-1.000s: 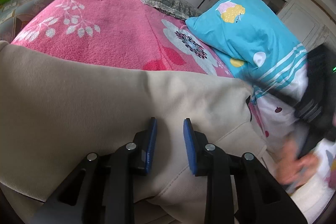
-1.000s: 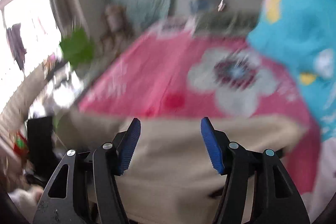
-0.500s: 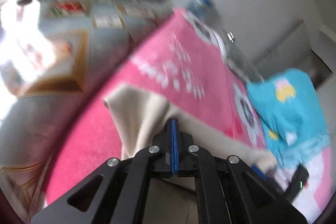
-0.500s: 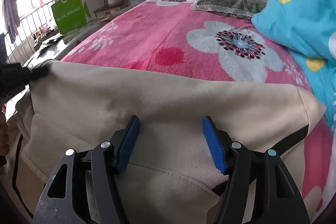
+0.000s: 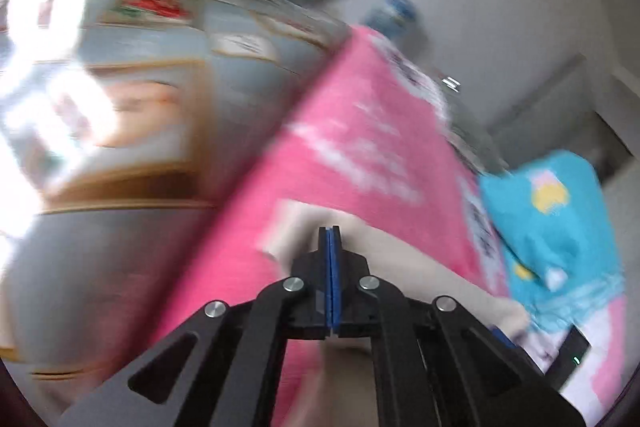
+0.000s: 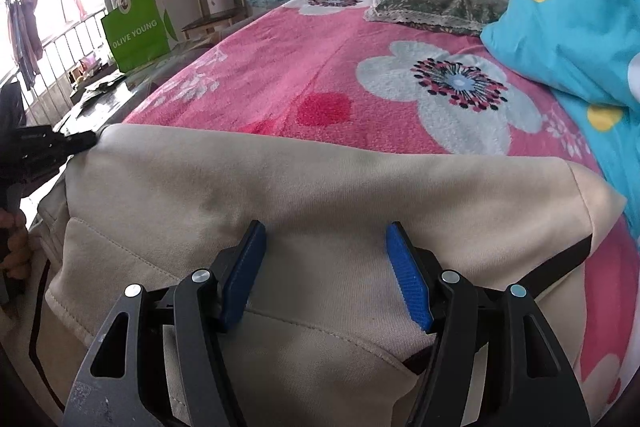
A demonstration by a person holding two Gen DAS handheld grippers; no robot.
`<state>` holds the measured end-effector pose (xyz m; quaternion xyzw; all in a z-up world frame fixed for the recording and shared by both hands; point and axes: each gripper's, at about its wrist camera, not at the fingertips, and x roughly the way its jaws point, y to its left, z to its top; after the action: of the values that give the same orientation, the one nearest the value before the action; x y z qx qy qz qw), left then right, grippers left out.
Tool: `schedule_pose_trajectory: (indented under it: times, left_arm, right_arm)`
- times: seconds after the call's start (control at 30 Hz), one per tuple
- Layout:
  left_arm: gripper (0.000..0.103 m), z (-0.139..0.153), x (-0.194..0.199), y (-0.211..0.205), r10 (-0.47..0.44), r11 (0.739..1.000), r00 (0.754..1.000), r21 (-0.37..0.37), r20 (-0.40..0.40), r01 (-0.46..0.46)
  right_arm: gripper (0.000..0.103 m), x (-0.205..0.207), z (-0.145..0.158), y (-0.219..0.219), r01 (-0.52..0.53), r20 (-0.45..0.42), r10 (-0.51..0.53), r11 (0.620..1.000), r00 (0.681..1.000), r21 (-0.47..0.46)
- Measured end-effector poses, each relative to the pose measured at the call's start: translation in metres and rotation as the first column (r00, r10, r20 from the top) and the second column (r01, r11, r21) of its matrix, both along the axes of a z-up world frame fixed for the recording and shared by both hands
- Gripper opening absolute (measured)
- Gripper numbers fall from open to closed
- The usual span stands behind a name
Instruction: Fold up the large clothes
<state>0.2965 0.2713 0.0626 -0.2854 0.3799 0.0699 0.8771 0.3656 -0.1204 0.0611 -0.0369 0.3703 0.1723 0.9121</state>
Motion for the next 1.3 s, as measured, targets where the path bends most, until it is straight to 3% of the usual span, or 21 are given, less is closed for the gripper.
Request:
schedule_pose_trajectory:
  times: [0.03, 0.07, 0.1, 0.13, 0.17, 0.23, 0.33, 0.43, 0.47, 0.57, 0.63, 0.73, 0.83, 0.97, 1.03, 1.1, 1.13, 1.3]
  left_arm:
    - [0.009, -0.002, -0.008, 0.011, 0.098, 0.995, 0.994, 0.039, -0.047, -0.097]
    - [0.011, -0.009, -0.015, 0.024, 0.157, 0.988, 0.985, -0.001, -0.067, -0.157]
    - [0.012, -0.018, -0.025, 0.042, 0.177, 0.97, 0.984, -0.163, -0.032, -0.18]
    - [0.011, -0.02, -0.03, 0.048, 0.195, 0.957, 0.98, -0.216, -0.027, -0.196]
    - [0.011, -0.018, -0.035, 0.049, 0.214, 0.951, 0.976, -0.22, -0.029, -0.215]
    - [0.012, -0.002, -0.042, 0.036, 0.232, 0.968, 0.972, -0.088, -0.031, -0.234]
    - [0.012, 0.017, -0.048, 0.007, 0.174, 0.984, 0.985, 0.038, 0.002, -0.174]
    - [0.012, 0.041, -0.057, -0.028, 0.083, 0.974, 0.994, 0.204, 0.066, -0.095]
    - [0.012, 0.049, -0.061, -0.042, 0.045, 0.962, 0.995, 0.266, 0.091, -0.067]
    - [0.013, 0.065, -0.083, -0.094, -0.098, 0.883, 0.982, 0.47, 0.159, 0.012]
    - [0.029, 0.065, -0.094, -0.124, -0.213, 0.837, 0.963, 0.539, 0.162, 0.095]
    - [0.05, 0.063, -0.111, -0.162, -0.395, 0.799, 0.911, 0.533, 0.118, 0.278]
    - [0.06, 0.063, -0.137, -0.195, -0.532, 0.73, 0.845, 0.536, 0.054, 0.425]
    - [0.07, 0.055, -0.174, -0.236, -0.704, 0.624, 0.709, 0.45, -0.031, 0.639]
    - [0.073, 0.046, -0.196, -0.25, -0.761, 0.557, 0.645, 0.442, -0.068, 0.703]
    - [0.075, 0.036, -0.213, -0.26, -0.795, 0.5, 0.598, 0.451, -0.101, 0.74]
    - [0.076, 0.03, -0.226, -0.267, -0.812, 0.458, 0.57, 0.468, -0.127, 0.756]
    - [0.08, 0.013, -0.25, -0.285, -0.858, 0.358, 0.476, 0.44, -0.194, 0.824]
  right_arm:
    - [0.061, -0.001, 0.001, -0.001, 0.0, 0.006, -0.001, 1.0, 1.0, 0.004]
    - [0.061, -0.001, 0.001, -0.001, -0.002, 0.004, 0.002, 1.0, 1.0, 0.008]
    - [0.061, 0.0, 0.001, -0.002, -0.003, 0.001, 0.003, 1.0, 1.0, 0.016]
    - [0.061, 0.0, 0.002, -0.004, -0.006, -0.003, 0.006, 1.0, 1.0, 0.027]
    - [0.061, 0.0, 0.003, -0.005, -0.007, -0.006, 0.008, 0.999, 1.0, 0.036]
    - [0.061, -0.004, 0.008, -0.011, -0.006, -0.004, 0.007, 0.999, 1.0, 0.042]
    - [0.061, -0.017, 0.015, -0.018, 0.01, 0.002, -0.01, 1.0, 1.0, 0.018]
    - [0.062, -0.04, 0.027, -0.024, 0.012, -0.016, -0.013, 1.0, 1.0, -0.019]
    - [0.062, -0.047, 0.031, -0.025, 0.009, -0.023, -0.01, 0.999, 1.0, -0.032]
    - [0.064, -0.071, 0.038, -0.024, -0.039, -0.08, 0.034, 0.997, 0.996, -0.066]
    - [0.065, -0.09, 0.042, -0.019, -0.089, -0.097, 0.08, 0.991, 0.992, -0.099]
    - [0.065, -0.119, 0.05, -0.012, -0.175, -0.1, 0.166, 0.98, 0.981, -0.093]
    - [0.07, -0.149, 0.06, -0.006, -0.211, -0.08, 0.201, 0.967, 0.976, -0.14]
    - [0.072, -0.192, 0.058, -0.013, -0.311, -0.152, 0.282, 0.923, 0.947, -0.225]
    - [0.075, -0.215, 0.053, -0.022, -0.337, -0.152, 0.305, 0.894, 0.94, -0.295]
    - [0.076, -0.238, 0.046, -0.032, -0.348, -0.131, 0.323, 0.87, 0.937, -0.35]
    - [0.077, -0.243, 0.044, -0.033, -0.349, -0.129, 0.324, 0.867, 0.937, -0.356]
    - [0.079, -0.26, 0.022, -0.031, -0.4, -0.217, 0.341, 0.841, 0.915, -0.364]
